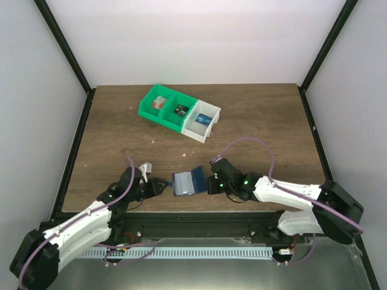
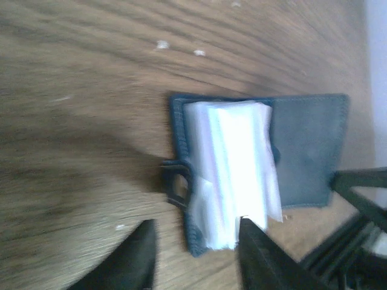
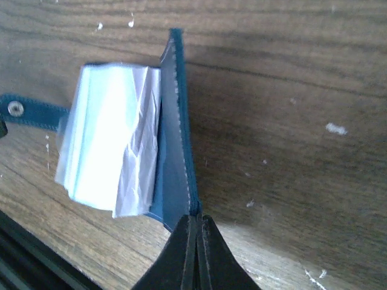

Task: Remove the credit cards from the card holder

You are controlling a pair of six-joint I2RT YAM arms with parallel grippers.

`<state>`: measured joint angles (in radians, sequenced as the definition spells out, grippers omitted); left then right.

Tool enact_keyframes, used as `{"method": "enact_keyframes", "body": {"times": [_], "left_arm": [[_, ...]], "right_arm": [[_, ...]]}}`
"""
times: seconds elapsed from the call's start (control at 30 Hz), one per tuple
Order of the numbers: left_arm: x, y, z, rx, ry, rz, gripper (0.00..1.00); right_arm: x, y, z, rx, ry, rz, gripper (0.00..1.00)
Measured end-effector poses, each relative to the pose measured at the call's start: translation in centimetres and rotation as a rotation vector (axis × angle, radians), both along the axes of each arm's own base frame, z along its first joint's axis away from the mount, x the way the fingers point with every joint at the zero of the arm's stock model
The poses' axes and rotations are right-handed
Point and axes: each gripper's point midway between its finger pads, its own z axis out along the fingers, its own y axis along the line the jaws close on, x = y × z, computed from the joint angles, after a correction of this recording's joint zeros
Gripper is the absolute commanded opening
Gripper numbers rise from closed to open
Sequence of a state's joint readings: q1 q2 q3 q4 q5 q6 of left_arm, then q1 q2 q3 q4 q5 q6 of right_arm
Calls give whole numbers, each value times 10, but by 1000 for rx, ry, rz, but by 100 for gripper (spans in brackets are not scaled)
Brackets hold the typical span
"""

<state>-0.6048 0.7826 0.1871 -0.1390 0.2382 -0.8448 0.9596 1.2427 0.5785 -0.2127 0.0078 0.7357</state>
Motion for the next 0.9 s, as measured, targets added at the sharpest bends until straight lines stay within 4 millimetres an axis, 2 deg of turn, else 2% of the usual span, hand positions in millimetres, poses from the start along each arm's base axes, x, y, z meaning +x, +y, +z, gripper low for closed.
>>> {"method": "enact_keyframes", "body": {"times": [0.13, 0.17, 0.37, 0.63, 0.9], "left_arm": [[-3, -17, 15, -141, -48, -50, 68], [-5, -19, 17, -167, -54, -63, 69], [-8, -26, 19, -224, -66, -89, 75], [-7, -24, 6, -189, -34, -76, 79], [-6, -22, -3, -160, -16, -68, 77]], "right_arm": [[-7, 0, -7, 18, 33, 20, 1], [-8, 2, -6, 29, 34, 26, 1], [-6, 5, 2, 60, 20, 32, 1], [-12, -13, -25, -4, 48, 6, 1], [-13, -15, -28, -13, 54, 4, 1]]}}
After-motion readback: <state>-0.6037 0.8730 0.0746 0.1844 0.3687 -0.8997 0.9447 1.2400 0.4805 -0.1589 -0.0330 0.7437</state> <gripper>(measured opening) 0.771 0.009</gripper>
